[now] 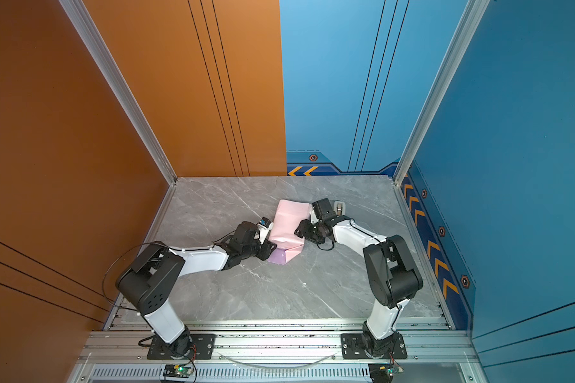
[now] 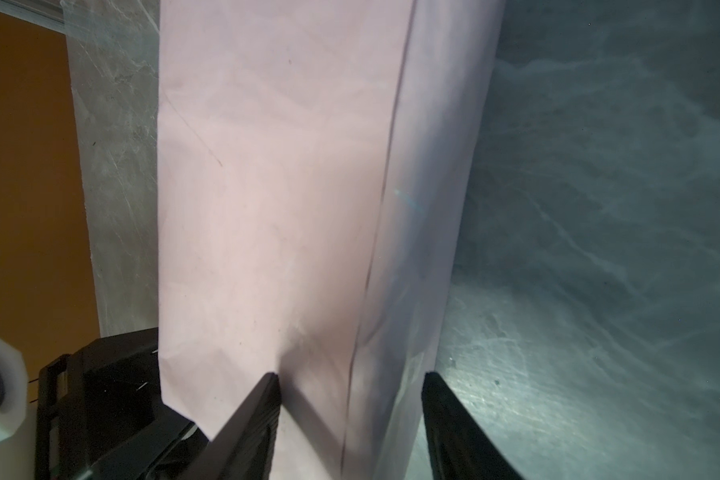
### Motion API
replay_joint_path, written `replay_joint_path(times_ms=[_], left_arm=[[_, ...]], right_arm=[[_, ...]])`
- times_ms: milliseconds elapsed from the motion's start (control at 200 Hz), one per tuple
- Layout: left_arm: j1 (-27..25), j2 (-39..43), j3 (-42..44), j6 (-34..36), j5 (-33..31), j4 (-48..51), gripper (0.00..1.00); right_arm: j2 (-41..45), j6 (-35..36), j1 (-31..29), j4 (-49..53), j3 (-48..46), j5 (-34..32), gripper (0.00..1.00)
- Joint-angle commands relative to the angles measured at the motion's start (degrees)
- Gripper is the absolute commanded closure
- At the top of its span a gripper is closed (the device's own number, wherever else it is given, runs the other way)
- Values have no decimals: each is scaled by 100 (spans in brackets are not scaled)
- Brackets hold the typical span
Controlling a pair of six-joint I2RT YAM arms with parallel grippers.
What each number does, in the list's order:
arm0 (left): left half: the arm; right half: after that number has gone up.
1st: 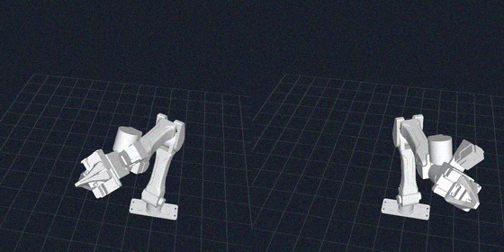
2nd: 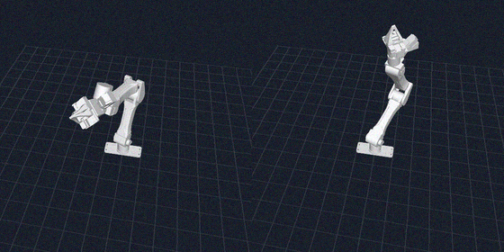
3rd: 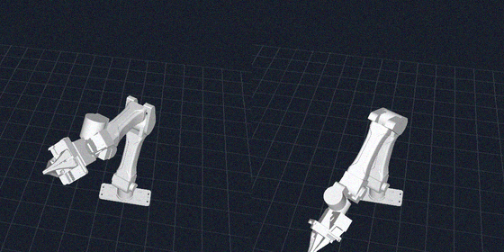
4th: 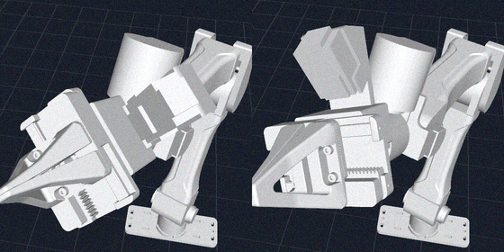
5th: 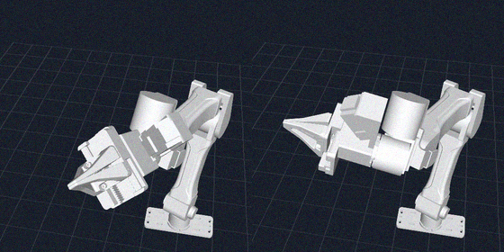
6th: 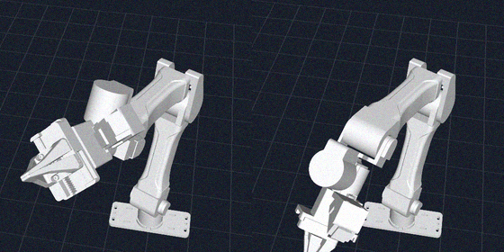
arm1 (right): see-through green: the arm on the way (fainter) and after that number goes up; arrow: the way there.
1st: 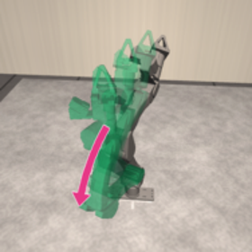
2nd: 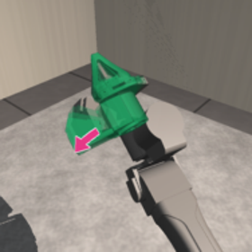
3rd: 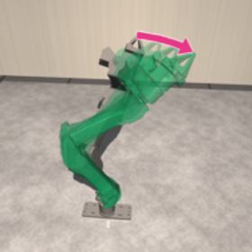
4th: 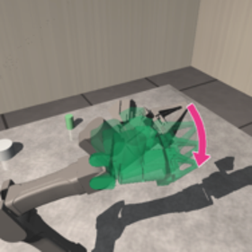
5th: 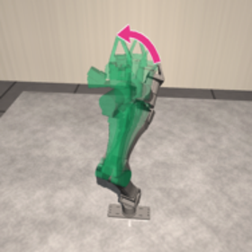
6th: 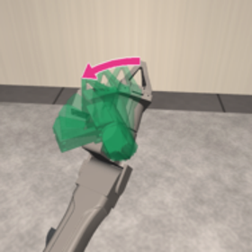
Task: Wrap the gift box in paper
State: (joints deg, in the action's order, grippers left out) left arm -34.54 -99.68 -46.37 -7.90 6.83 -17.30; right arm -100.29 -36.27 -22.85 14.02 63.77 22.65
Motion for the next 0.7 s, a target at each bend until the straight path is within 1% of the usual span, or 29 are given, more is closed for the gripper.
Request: replay_joint_path(times_ms=[0,130,205,265,320,501,511,541,561,666,696], left_arm=[[-114,-145,-143,78,-205,-127,60],[-284,-227,-114,67,-448,-144,71],[-368,-255,-77,-24,-552,-224,82],[-456,-247,-37,-87,-769,-283,92],[-522,-230,24,-112,-890,-399,100],[-682,-52,90,-179,-1203,-465,100],[-682,-34,92,-182,-1209,-460,98],[-685,47,125,-214,-1227,-453,86],[-685,107,152,-251,-1255,-460,81],[-646,594,334,-401,-1317,-298,61],[-618,755,369,-444,-1316,-171,57]], right_arm=[[66,37,-35,-45,-118,-68,43],[77,-33,-75,-100,-135,-81,43],[65,-64,-110,-143,-148,-77,43],[63,-88,-131,-184,-179,-68,43],[74,-119,-140,-226,-202,-84,43],[66,-233,-176,-317,-242,-145,43],[68,-238,-176,-314,-242,-147,43],[69,-247,-176,-321,-231,-152,43],[70,-249,-176,-323,-229,-158,43],[98,-248,-176,-319,-213,-196,43],[92,-244,-176,-310,-207,-199,43]])
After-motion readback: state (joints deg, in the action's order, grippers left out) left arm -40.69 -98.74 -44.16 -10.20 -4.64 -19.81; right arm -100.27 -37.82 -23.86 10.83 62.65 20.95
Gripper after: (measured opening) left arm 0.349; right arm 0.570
